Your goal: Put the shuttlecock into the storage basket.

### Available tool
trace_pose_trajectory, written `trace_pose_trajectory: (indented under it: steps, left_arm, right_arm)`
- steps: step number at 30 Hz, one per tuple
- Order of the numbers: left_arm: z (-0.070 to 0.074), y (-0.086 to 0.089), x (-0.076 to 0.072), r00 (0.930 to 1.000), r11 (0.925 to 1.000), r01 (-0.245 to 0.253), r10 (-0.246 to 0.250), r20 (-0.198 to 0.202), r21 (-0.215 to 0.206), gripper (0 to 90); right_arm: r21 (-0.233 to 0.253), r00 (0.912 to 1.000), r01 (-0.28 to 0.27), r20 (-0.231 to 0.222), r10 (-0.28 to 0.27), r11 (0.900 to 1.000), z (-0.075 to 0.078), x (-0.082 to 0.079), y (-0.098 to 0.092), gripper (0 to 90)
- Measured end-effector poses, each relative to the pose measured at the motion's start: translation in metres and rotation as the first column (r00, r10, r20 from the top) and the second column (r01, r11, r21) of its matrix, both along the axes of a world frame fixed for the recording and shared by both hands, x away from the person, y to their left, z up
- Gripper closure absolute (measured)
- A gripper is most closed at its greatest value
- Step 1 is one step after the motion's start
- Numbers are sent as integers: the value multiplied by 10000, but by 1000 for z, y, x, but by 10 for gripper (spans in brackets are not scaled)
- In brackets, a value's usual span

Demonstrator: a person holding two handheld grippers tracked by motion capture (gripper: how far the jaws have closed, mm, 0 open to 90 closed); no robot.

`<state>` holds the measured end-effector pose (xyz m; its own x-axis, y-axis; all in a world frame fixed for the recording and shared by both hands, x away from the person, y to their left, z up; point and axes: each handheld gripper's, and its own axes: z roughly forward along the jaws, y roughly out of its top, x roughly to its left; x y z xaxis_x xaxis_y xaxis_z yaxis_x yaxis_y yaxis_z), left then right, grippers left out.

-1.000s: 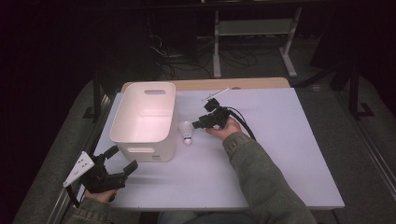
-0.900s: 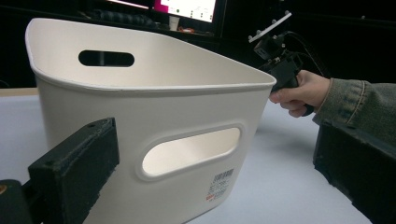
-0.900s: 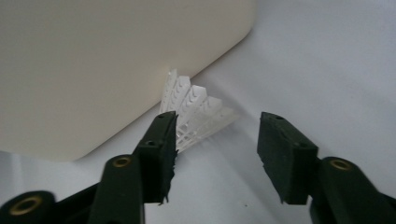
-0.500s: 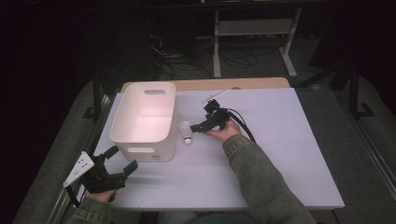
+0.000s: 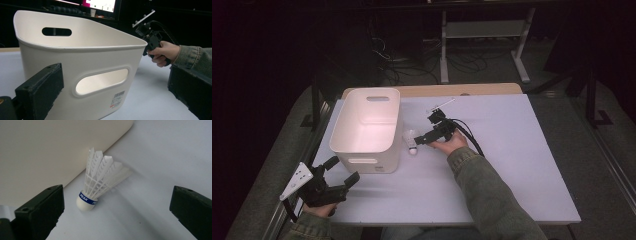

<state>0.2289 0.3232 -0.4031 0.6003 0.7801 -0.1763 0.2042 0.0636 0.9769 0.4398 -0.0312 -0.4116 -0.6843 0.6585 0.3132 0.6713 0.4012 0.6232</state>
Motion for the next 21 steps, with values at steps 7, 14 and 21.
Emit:
trace_pose_trajectory:
  steps: [7,14,21]
  left_arm:
    - [0,0,0,10000,10000,4,-4,1,-3,0]
    - [0,0,0,10000,10000,4,-4,-8,-8,0]
    - [0,0,0,10000,10000,31,-31,-8,30,0]
  right_arm:
    - [68,9986,170,-493,-167,9998,-6,-1,6,0]
    - [97,9980,153,-612,-147,9998,-10,-2,10,17]
    - [60,9967,140,-807,-135,9999,-15,-3,15,36]
